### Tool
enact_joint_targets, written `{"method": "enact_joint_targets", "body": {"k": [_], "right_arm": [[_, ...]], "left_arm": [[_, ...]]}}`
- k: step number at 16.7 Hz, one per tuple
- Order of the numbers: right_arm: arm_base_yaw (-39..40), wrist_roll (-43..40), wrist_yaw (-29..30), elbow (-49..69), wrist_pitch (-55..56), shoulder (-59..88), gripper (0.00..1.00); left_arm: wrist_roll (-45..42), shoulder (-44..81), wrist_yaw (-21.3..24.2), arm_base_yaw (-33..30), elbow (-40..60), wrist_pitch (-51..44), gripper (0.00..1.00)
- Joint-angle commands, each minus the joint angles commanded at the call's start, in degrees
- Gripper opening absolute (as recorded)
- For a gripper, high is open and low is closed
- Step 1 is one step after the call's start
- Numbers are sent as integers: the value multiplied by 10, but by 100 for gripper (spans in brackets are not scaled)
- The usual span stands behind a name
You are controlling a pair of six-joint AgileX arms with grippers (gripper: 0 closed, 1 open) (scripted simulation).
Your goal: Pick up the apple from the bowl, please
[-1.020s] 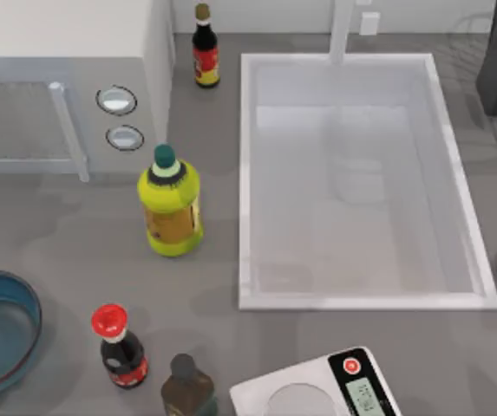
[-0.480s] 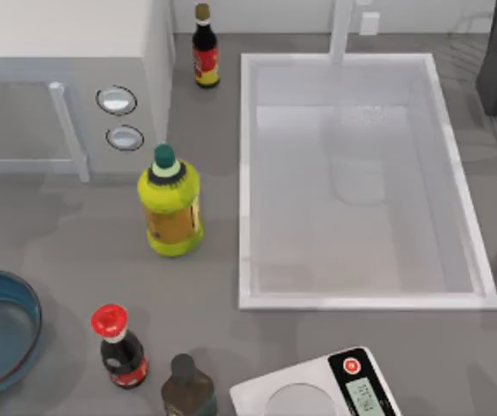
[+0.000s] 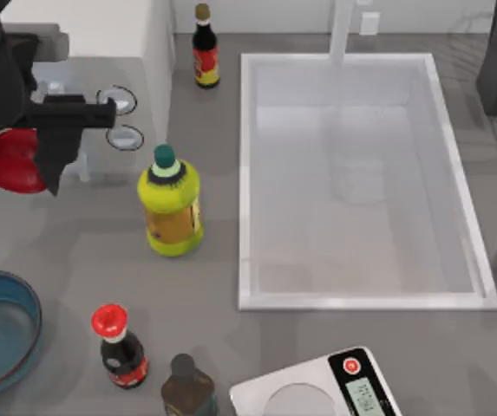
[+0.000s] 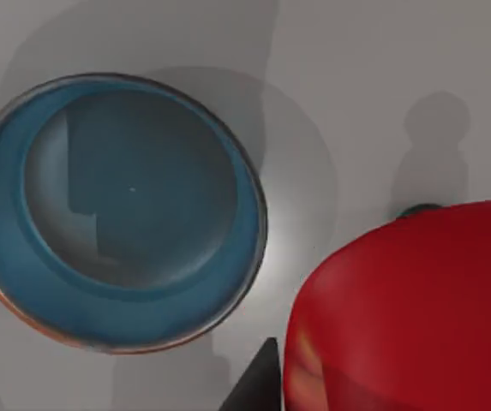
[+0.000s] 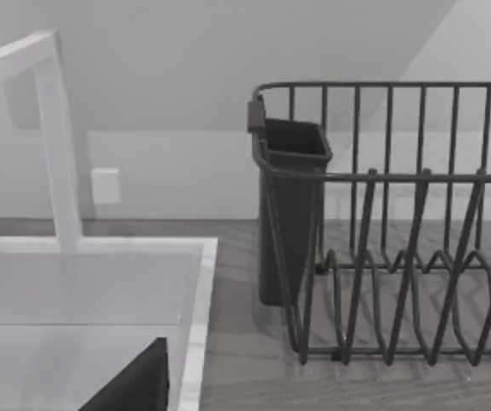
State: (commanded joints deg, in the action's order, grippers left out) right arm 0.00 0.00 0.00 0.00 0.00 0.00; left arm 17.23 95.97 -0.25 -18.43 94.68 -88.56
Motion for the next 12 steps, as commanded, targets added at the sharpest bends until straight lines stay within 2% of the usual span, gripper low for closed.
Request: {"method": "enact_joint_targets", "body": {"k": [3, 5, 12], "right_arm": [[0, 0, 0, 0, 0, 0, 100], [0, 0, 0, 0, 0, 0, 100], [0, 0, 0, 0, 0, 0, 100]], "left_arm": [[102, 33, 2, -103, -31, 60, 0], [140, 45, 2, -141, -48, 91, 0], [152, 48, 3, -153, -64, 111, 0]]}}
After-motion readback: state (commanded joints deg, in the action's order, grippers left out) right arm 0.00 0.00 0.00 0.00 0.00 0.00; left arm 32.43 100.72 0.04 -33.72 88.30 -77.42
